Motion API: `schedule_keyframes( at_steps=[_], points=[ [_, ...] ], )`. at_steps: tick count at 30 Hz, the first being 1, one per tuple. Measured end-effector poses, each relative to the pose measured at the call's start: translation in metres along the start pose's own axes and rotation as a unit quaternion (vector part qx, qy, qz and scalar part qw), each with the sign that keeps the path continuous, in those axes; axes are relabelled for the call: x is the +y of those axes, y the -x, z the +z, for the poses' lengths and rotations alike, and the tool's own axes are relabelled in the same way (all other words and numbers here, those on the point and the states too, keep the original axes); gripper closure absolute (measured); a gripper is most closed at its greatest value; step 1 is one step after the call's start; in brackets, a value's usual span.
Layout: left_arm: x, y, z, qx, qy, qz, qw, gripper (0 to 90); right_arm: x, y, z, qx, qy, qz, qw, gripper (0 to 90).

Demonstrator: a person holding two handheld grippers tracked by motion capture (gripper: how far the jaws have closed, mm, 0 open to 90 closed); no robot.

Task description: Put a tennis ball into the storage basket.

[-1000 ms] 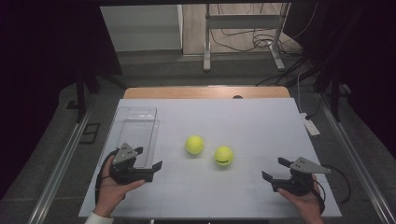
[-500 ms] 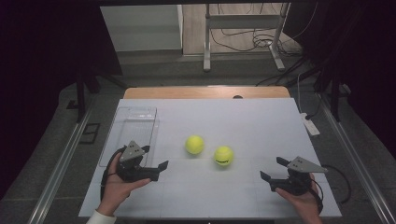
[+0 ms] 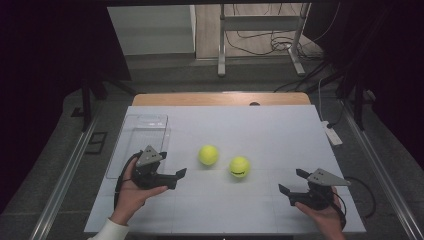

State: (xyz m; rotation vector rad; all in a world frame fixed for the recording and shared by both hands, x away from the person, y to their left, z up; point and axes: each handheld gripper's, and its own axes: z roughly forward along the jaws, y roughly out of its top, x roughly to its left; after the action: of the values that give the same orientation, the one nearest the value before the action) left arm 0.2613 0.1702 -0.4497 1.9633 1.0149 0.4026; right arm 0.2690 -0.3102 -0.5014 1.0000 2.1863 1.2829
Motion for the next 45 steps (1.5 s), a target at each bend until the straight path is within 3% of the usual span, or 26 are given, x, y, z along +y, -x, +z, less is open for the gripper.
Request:
schedule_keyframes(
  at_steps=[25, 45],
  points=[
    [0.019, 0.005, 0.01, -0.015, 0.009, 0.005, 0.9998, 11.3, 0.0, 0.001, 0.0, 0.0, 0.0, -0.003, 1.0, 13.7],
    [0.03, 0.004, 0.027, -0.018, -0.001, 0.004, 0.9998, 11.0, -0.001, 0.001, 0.0, 0.002, 0.001, -0.004, 1.0, 13.7]
  ],
)
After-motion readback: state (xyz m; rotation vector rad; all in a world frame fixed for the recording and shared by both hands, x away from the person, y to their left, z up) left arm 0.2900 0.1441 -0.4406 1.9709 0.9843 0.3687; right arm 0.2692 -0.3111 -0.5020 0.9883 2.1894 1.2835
